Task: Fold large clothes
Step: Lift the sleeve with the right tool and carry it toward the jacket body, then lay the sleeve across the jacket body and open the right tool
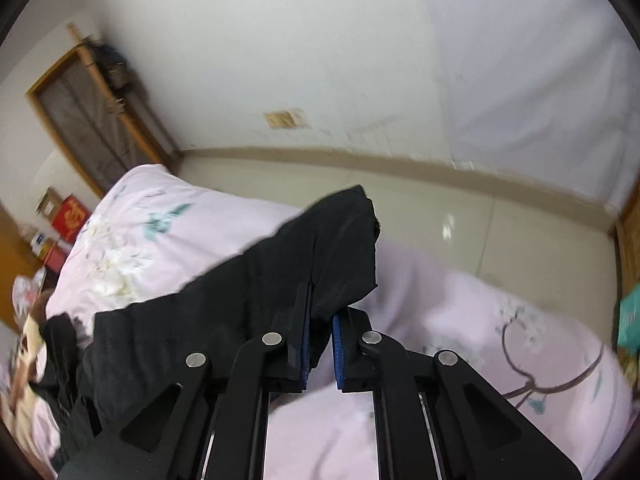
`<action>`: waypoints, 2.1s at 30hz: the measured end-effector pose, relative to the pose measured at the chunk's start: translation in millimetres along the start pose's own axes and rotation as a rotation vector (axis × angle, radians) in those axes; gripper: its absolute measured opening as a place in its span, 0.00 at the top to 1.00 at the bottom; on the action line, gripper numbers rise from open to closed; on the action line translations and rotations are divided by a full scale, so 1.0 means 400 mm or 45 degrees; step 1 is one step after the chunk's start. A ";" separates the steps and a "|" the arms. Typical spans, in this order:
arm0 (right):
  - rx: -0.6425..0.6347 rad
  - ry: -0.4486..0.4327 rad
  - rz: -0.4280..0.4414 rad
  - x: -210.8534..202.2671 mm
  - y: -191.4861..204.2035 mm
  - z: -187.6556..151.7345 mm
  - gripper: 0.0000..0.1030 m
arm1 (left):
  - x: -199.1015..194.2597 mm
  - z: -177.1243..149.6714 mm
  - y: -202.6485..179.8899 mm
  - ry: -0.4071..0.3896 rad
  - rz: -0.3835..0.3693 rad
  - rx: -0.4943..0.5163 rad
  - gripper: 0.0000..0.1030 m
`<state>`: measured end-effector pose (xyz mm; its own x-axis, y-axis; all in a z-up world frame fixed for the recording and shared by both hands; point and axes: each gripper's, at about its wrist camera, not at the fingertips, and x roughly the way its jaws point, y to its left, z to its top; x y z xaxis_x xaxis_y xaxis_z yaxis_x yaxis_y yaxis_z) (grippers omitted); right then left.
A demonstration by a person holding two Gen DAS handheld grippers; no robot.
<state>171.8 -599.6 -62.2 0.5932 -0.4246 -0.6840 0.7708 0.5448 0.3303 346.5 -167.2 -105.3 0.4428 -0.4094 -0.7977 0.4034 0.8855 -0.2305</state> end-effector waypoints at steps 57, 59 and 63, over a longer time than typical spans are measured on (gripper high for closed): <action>-1.049 0.459 0.949 -0.107 0.978 -0.711 0.92 | -0.196 0.016 0.548 -0.203 -0.102 -0.545 0.07; -1.040 0.507 0.938 -0.088 0.974 -0.718 0.91 | -0.174 0.031 0.549 -0.176 -0.145 -0.559 0.07; -1.008 0.559 0.941 -0.072 0.952 -0.714 0.75 | -0.116 0.078 0.536 -0.115 -0.192 -0.570 0.06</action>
<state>381.9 -173.3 -102.4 0.5865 0.3865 -0.7118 -0.1804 0.9191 0.3503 437.5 35.0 -100.3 0.4819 -0.5401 -0.6900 0.0929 0.8145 -0.5727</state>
